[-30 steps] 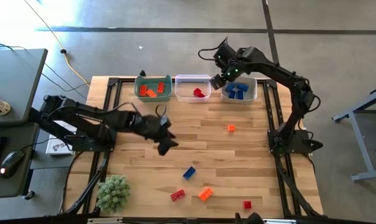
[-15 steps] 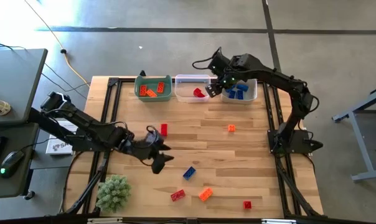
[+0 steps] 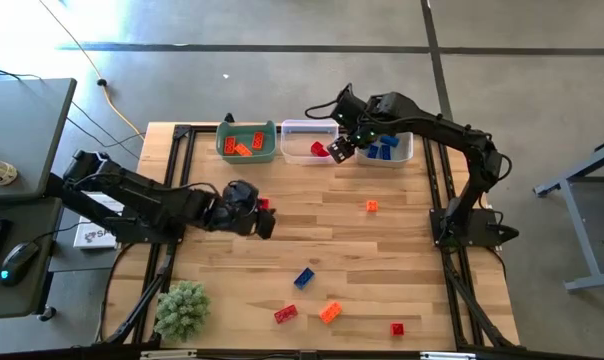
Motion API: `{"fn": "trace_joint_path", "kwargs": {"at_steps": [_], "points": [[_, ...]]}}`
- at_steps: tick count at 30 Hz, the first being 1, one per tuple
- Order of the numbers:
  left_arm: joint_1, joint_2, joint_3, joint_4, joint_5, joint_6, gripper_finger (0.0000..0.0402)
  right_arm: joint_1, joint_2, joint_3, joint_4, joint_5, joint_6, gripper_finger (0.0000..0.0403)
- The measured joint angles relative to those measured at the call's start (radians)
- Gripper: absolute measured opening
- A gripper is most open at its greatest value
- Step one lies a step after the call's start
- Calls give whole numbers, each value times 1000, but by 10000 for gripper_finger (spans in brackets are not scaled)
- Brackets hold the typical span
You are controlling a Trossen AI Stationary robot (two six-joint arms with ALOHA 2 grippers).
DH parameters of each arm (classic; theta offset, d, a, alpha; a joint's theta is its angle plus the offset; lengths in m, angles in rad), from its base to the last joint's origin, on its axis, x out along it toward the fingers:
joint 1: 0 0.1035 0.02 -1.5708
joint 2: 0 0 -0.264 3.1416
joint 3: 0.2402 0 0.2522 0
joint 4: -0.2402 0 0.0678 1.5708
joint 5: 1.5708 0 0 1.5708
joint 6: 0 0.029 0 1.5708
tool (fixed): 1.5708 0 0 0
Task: Sort & place blocks by color
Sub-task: Put the red game piece into the transparent bin
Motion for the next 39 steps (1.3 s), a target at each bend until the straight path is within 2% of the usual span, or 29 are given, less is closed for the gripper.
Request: {"fn": "trace_joint_path", "kwargs": {"at_steps": [4,11,15,30,39], "points": [[90,16,-1,-85,44,-59,227,0,0,0,0,15,-4,220],[242,86,-1,-107,196,-56,227,0,0,0,0,14,-46,220],[289,123,-1,-108,254,-84,227,0,0,-1,0,14,-63,220],[307,331,0,-119,296,-235,227,0,0,-1,0,7,-100,220],[305,404,0,-77,311,-287,227,0,0,-1,0,-15,-136,220]]}}
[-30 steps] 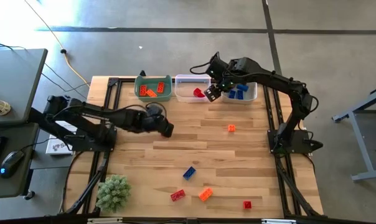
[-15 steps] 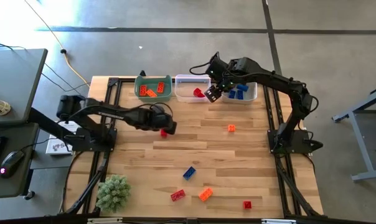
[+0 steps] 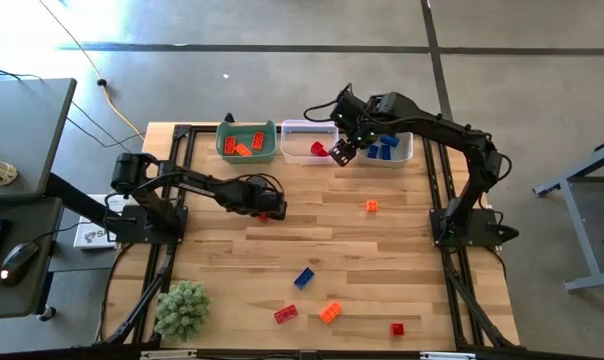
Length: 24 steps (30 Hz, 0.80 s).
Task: Sort & place blocks by color
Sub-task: Put the red game piece into the transparent bin
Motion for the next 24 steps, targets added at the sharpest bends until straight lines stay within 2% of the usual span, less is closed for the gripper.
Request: {"fn": "trace_joint_path", "kwargs": {"at_steps": [9,12,16,24], "points": [[0,47,1,10,11,-1,216,0,0,0,0,-15,-28,220],[1,47,1,5,7,37,182,0,0,0,0,-35,-54,220],[1,47,1,9,13,101,115,0,0,0,0,-52,-101,220],[3,32,19,50,44,173,111,0,0,0,8,-53,-178,220]]}}
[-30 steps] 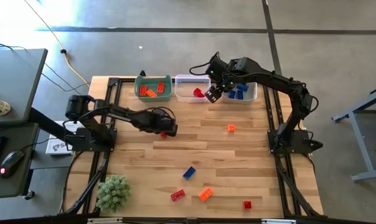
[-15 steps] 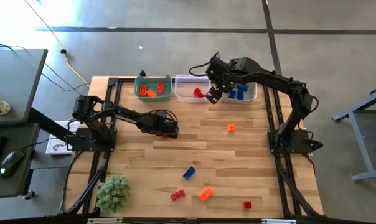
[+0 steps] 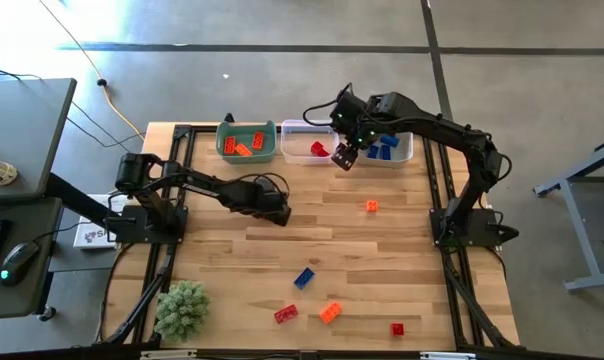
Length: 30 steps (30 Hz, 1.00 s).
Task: Sort & place blocks by color
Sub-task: Put the red game piece into the transparent bin
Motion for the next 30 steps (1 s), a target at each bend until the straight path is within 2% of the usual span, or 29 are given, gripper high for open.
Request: {"fn": "trace_joint_path", "kwargs": {"at_steps": [5,9,18,25,30], "points": [[39,-21,82,38,-33,169,111,0,0,0,28,-10,2,220],[100,-23,174,69,-46,376,111,0,0,0,40,-32,48,220],[296,-24,308,98,67,796,111,7,0,0,-18,-69,259,220],[432,-20,315,220,217,968,111,55,0,0,-45,-35,452,220],[496,1,315,267,301,1068,111,111,0,0,-53,47,576,220]]}}
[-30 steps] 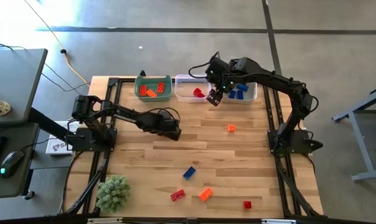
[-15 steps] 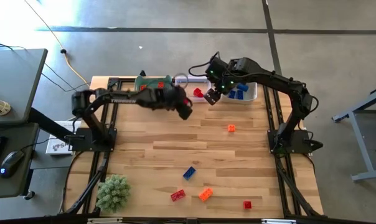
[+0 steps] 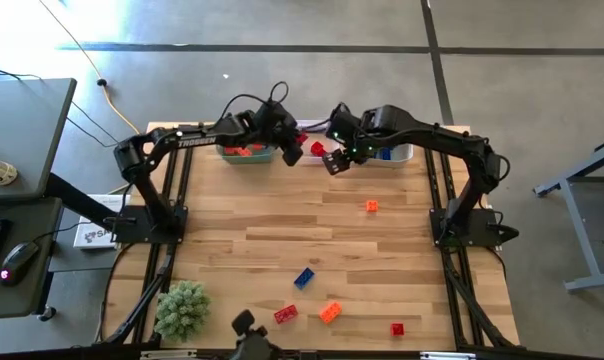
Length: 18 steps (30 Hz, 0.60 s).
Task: Sort & place blocks by color
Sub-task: Put the red game piece into the transparent bin
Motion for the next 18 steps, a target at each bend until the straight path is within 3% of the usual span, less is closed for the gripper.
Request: {"fn": "trace_joint_path", "kwargs": {"at_steps": [7,12,18], "points": [[53,59,1,52,15,75,131,71,0,0,-15,71,162,220],[68,107,1,89,78,82,135,112,0,0,-16,73,243,220],[67,119,1,104,56,116,139,154,0,0,-16,73,322,220]]}}
